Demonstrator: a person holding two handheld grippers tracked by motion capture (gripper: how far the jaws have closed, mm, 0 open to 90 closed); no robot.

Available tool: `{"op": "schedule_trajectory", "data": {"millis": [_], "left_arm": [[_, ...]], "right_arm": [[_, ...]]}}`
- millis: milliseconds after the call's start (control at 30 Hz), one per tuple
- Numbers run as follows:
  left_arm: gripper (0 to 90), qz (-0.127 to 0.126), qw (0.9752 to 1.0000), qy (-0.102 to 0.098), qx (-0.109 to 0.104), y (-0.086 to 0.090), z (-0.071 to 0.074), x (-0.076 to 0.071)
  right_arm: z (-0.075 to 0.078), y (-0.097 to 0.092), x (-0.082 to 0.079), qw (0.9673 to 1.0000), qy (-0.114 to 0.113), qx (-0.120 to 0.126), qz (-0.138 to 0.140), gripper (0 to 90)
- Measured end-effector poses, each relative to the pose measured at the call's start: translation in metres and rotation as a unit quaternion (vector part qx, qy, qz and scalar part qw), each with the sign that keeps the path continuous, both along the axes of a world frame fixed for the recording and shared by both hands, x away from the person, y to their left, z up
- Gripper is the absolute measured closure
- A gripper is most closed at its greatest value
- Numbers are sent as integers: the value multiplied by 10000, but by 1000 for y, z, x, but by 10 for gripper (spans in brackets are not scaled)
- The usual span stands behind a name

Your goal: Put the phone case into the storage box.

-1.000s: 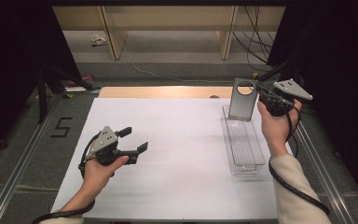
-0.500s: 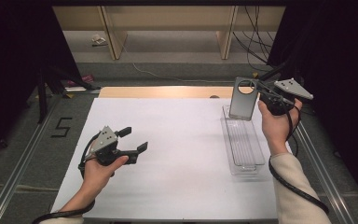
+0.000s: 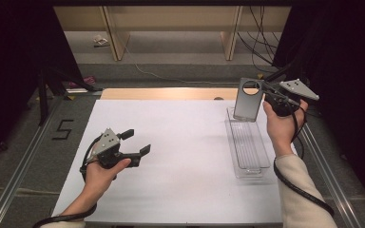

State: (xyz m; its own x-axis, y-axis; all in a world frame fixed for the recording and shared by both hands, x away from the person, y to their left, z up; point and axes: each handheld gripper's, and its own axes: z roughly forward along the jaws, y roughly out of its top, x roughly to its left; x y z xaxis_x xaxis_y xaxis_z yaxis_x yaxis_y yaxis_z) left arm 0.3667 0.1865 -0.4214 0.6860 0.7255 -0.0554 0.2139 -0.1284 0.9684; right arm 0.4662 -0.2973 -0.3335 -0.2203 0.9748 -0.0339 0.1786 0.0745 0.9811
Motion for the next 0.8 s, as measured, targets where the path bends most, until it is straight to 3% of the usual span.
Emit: {"op": "schedule_trajectory", "data": {"millis": [800], "left_arm": [[156,-6,10000,-6,14,1,0,0]], "right_arm": [[-1,0,7,10000,-8,51,16,852]]}}
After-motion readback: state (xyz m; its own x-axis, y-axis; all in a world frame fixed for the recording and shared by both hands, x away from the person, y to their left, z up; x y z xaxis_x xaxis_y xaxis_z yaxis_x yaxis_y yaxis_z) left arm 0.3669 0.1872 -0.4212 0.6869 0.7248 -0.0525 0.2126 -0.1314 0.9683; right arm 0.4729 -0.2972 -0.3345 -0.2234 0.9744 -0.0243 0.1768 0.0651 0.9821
